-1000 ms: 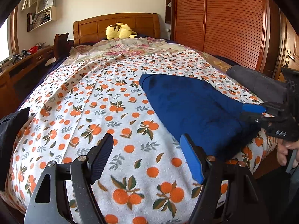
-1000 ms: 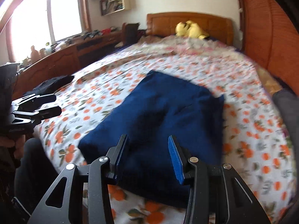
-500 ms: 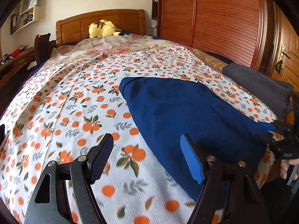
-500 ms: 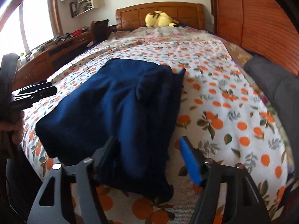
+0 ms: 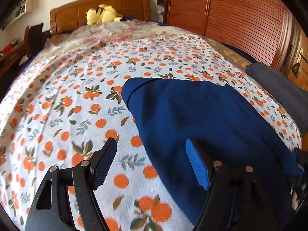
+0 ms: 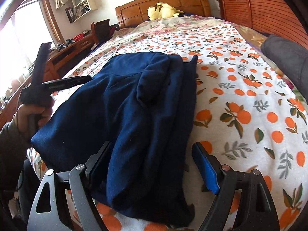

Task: Fold large clothes
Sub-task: 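Grasp the folded navy jacket with both tools and lift it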

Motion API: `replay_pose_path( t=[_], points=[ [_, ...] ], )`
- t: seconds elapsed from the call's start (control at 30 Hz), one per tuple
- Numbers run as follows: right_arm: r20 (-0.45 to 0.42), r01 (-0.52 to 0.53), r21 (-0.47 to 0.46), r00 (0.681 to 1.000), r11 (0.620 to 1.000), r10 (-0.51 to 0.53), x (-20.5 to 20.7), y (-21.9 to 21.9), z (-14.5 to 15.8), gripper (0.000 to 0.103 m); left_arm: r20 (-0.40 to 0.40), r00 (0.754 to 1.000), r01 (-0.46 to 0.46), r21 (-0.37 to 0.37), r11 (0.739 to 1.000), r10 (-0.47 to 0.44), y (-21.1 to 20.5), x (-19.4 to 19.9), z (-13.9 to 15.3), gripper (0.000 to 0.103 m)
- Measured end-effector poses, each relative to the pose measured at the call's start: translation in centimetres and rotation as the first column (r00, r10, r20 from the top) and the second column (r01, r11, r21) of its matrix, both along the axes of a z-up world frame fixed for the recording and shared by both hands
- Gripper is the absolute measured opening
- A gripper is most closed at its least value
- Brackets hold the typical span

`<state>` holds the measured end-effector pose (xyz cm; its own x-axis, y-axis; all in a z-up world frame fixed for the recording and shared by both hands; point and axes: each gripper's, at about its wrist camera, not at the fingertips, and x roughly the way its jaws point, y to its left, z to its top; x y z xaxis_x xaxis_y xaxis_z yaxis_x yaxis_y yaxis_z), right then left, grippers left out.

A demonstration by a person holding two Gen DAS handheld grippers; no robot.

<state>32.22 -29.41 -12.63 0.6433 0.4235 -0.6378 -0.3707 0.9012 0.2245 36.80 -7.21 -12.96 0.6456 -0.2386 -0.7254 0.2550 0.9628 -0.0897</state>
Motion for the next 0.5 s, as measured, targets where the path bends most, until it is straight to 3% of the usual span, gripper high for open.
replay_pose_path(
  t=[0.23, 0.5],
  points=[
    [-0.001, -0.016, 0.007, 1.0, 1.0, 0.016, 0.8, -0.1, -0.5, 0.084, -0.049, 0.998, -0.027, -0.001, 1.0, 0.027, -0.3, 5.0, -1.0, 0.075],
    [-0.007, -0.023, 0.027, 1.0, 0.999, 0.023, 0.9, -0.1, -0.7, 0.084, -0.065, 0.997, -0.041, -0.031, 0.999, 0.039, -1.1, 7.3, -2.1, 0.075]
  ],
)
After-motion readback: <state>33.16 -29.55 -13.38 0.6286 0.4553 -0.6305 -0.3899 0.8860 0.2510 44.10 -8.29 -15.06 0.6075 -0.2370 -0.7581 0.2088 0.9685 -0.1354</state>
